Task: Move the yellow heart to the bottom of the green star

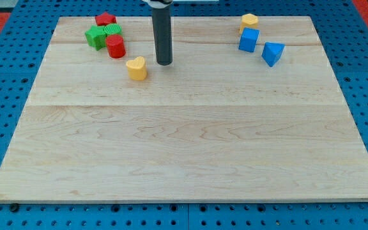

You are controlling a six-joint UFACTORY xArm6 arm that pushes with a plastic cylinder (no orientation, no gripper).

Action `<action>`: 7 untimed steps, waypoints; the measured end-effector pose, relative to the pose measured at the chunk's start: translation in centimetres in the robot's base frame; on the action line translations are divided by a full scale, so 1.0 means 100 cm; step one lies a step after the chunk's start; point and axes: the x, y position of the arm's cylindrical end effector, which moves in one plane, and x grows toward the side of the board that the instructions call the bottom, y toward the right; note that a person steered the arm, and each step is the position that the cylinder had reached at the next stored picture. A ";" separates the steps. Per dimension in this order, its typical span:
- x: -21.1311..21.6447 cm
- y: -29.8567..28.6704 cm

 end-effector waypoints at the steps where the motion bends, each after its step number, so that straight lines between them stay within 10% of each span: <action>1: 0.010 0.000; 7: 0.023 -0.108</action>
